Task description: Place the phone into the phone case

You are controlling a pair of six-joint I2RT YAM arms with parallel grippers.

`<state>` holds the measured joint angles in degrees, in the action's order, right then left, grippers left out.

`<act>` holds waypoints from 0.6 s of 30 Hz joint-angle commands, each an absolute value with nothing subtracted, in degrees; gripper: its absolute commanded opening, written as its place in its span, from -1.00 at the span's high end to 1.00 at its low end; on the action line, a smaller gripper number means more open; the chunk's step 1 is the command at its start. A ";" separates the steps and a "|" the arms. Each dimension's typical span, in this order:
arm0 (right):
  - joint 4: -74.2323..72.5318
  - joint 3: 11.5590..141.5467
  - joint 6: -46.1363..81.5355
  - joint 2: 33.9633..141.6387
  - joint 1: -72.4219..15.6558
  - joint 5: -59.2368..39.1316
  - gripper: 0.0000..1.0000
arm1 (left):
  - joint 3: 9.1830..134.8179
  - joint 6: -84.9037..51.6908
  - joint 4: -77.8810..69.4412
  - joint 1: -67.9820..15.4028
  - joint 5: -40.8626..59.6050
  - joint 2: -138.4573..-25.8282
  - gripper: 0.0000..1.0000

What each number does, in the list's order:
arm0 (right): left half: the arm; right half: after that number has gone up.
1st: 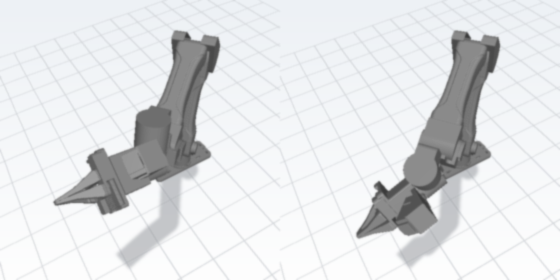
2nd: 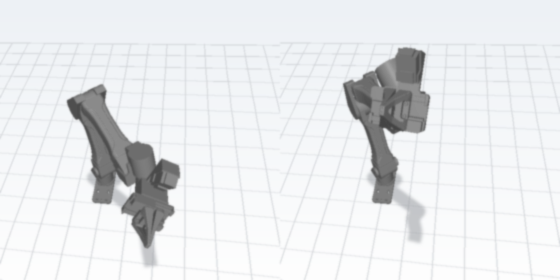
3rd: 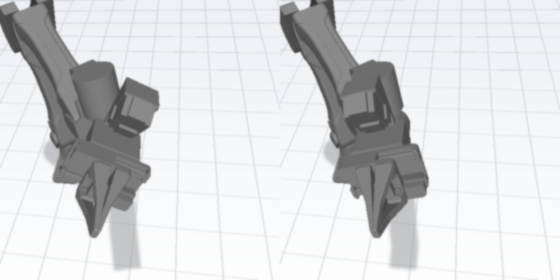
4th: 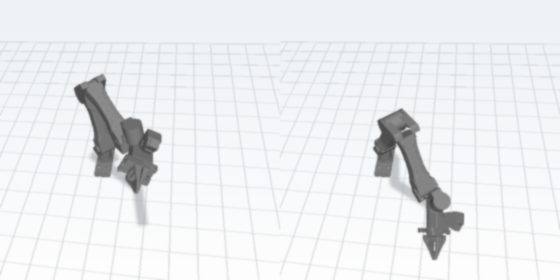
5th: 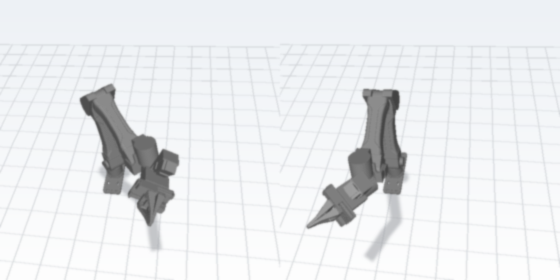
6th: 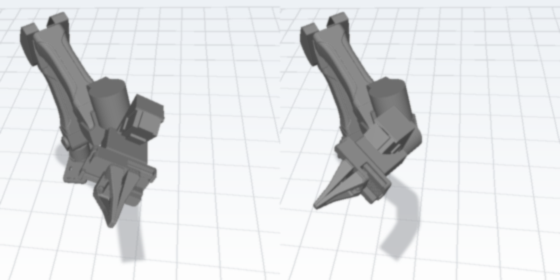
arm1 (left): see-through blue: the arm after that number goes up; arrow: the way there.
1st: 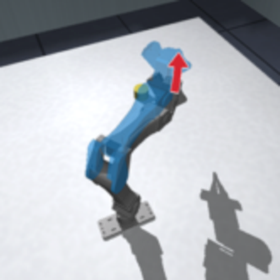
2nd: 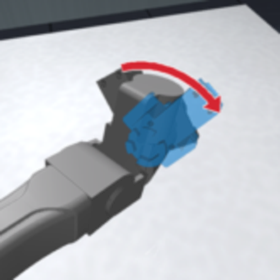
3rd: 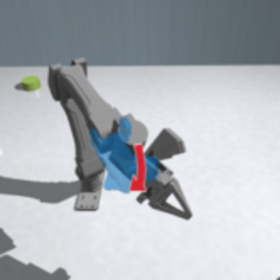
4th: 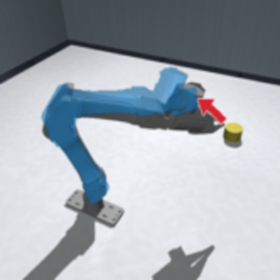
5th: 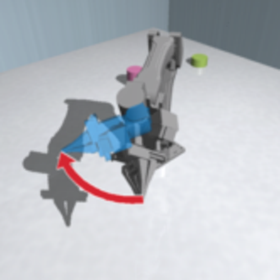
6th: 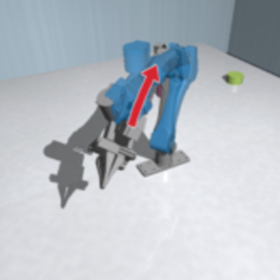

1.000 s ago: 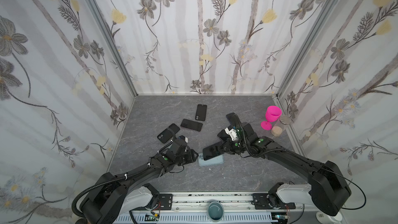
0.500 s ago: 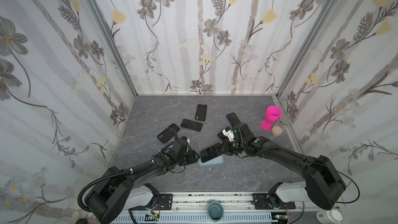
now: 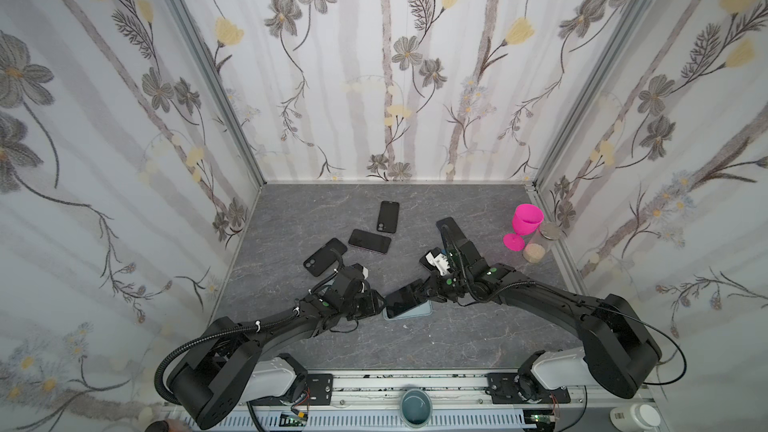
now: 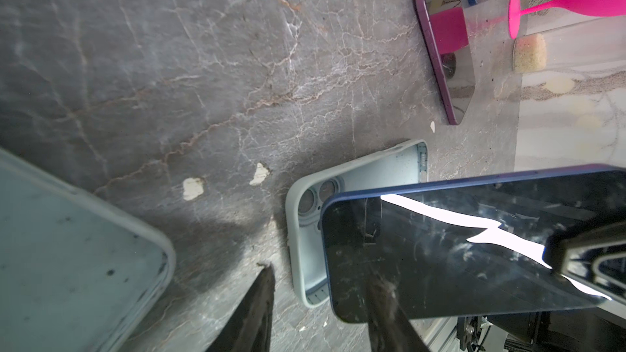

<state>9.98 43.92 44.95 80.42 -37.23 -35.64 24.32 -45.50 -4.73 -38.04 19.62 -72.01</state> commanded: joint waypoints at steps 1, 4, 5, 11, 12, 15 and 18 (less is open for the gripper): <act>7.07 43.94 45.09 80.85 -37.28 -37.18 1.00 | 24.43 -46.32 -6.68 -37.98 20.63 -73.37 0.15; 6.72 43.95 45.09 81.11 -37.29 -37.18 1.00 | 24.51 -46.40 -6.83 -38.06 20.89 -73.65 0.16; 6.68 43.95 45.09 81.21 -37.27 -37.20 1.00 | 24.45 -46.41 -6.85 -38.06 20.90 -73.77 0.17; 6.15 43.83 45.07 81.82 -37.27 -37.25 1.00 | 24.39 -46.41 -6.94 -38.02 20.89 -74.11 0.20; 6.05 43.77 45.00 81.83 -37.27 -37.27 1.00 | 24.30 -46.41 -6.94 -38.01 20.96 -74.18 0.21; 5.98 43.68 45.15 82.04 -37.27 -37.18 1.00 | 24.32 -46.34 -7.03 -38.05 21.19 -74.44 0.24; 5.94 43.59 45.23 82.09 -37.27 -37.27 1.00 | 24.33 -46.10 -7.07 -38.03 21.36 -74.35 0.25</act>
<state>8.29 43.77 44.93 82.04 -37.28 -35.64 24.32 -45.91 -5.78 -38.04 21.12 -74.30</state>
